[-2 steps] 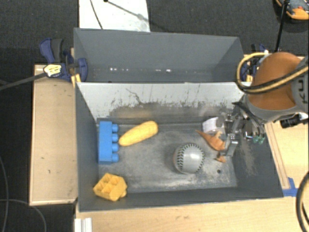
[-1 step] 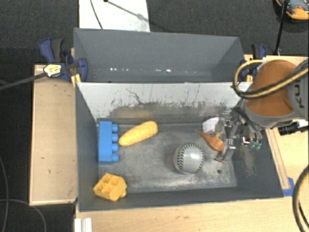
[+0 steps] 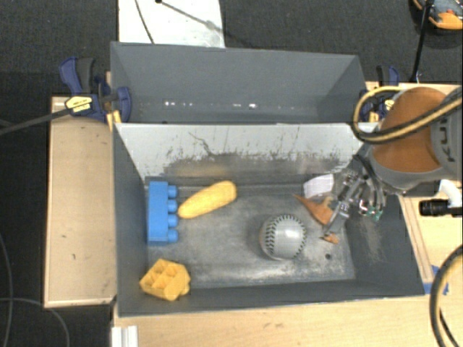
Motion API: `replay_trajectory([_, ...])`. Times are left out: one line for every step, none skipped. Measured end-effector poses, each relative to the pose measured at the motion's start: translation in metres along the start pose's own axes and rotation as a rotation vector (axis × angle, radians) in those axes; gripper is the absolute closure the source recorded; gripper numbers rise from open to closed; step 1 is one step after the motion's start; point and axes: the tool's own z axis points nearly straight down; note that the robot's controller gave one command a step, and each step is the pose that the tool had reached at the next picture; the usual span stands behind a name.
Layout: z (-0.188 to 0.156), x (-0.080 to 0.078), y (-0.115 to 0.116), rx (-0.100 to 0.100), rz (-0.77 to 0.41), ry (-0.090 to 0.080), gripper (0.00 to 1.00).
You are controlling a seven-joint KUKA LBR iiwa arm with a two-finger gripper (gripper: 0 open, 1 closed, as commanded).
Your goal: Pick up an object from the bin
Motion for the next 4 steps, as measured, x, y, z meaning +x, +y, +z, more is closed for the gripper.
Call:
replay_trajectory([0.051,-0.011,-0.017,0.001,0.000,-0.006,0.00])
replay_trajectory([0.054,0.001,-0.009,0.001,0.142,0.005,1.00])
replay_trajectory([0.054,0.001,-0.009,0.001,0.142,0.005,1.00])
replay_trajectory([0.053,0.001,-0.009,0.002,0.141,0.005,1.00])
